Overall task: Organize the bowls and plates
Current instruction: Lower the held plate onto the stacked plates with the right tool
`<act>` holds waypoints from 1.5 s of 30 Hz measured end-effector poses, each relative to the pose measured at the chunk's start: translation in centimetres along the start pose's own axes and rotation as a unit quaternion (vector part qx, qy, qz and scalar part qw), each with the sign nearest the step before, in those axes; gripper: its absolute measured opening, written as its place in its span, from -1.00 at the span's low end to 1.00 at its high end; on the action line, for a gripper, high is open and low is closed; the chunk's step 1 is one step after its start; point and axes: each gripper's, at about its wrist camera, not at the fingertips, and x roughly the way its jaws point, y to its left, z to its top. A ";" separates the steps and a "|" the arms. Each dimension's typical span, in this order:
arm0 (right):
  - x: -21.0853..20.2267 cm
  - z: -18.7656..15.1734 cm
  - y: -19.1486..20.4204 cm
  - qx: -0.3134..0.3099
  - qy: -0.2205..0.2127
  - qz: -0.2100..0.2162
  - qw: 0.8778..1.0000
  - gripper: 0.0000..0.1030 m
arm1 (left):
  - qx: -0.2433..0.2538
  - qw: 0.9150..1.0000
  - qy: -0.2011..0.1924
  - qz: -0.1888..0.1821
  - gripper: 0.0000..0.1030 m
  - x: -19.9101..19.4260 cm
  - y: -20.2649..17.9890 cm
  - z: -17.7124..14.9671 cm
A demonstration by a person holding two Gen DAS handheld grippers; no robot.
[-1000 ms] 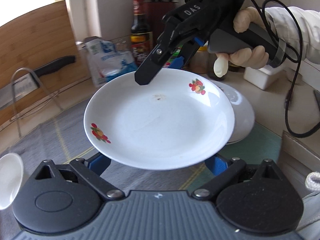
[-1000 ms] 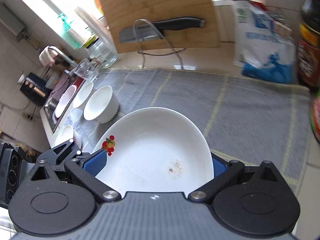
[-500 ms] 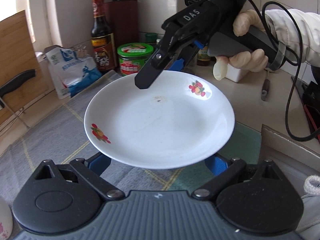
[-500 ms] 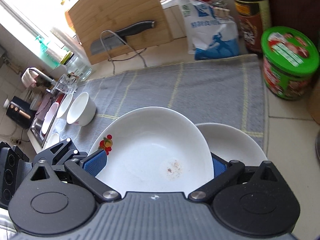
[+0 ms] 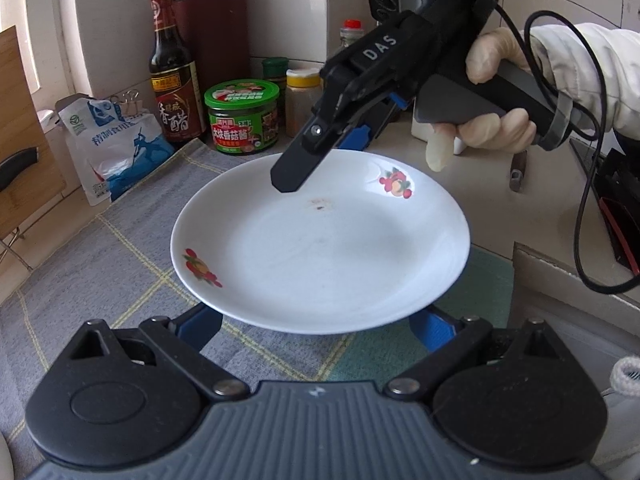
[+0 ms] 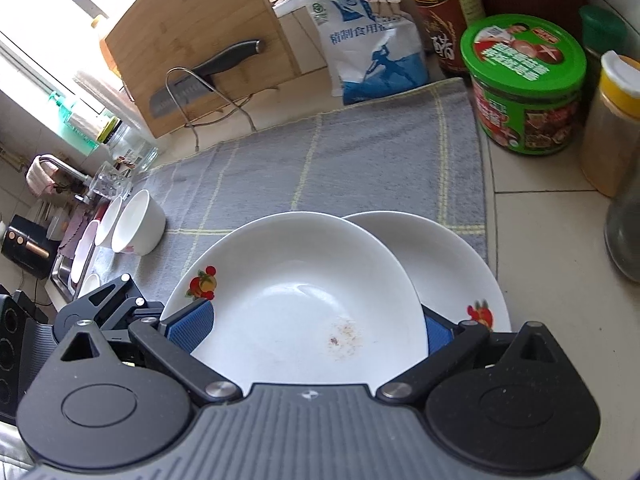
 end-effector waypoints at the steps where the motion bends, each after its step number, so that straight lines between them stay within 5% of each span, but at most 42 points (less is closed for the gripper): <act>1: 0.0 0.0 -0.1 0.002 0.000 0.000 1.000 1.00 | 0.000 1.000 0.001 -0.001 0.92 0.1 0.0 0.0; 45: -2.5 -2.7 -1.7 0.046 -0.021 -0.034 0.998 1.00 | 0.023 1.000 0.011 -0.007 0.93 2.1 0.5 0.7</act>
